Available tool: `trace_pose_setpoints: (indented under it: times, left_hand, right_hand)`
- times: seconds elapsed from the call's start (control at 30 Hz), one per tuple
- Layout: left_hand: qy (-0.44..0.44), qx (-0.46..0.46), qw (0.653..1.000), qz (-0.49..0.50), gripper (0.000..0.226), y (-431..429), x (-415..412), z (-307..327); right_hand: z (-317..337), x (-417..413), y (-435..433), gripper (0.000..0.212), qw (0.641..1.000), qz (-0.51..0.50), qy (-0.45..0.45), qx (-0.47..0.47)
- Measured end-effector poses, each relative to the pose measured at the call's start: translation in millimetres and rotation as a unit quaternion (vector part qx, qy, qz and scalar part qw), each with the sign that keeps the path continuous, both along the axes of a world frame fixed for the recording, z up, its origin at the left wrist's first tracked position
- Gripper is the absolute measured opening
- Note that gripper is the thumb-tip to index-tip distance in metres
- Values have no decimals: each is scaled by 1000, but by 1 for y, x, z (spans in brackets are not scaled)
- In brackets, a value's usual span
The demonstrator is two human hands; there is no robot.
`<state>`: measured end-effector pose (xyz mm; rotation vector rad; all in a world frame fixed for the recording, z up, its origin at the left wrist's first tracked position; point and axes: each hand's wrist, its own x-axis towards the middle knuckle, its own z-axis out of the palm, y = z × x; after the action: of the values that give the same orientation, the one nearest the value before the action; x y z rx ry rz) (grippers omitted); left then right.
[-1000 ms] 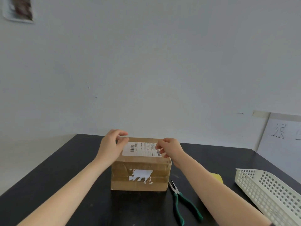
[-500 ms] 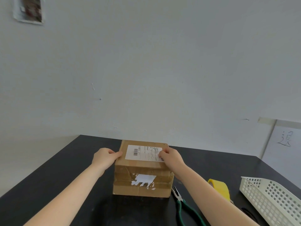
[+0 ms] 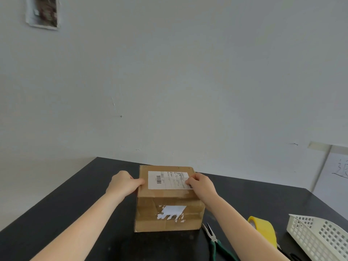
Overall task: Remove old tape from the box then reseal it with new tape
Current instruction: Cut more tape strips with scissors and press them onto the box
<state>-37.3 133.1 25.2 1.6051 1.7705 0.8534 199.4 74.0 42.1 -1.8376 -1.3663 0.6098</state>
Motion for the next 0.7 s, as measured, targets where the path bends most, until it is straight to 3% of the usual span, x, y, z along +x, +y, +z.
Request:
trace_pose_setpoints:
  times: [0.27,0.53,0.7]
  left_hand:
    - [133,-2,991,-18,24,-14,-2,17]
    - [142,-35,986,-84,25,-26,2,23]
    - [192,27,976,-94,27,-29,-1,24]
  right_hand:
    - [16,-3,21,9,998,42,-46,-33]
    - [23,-1,23,10,997,53,-46,-44]
    - [19,1,12,8,998,58,-28,-10]
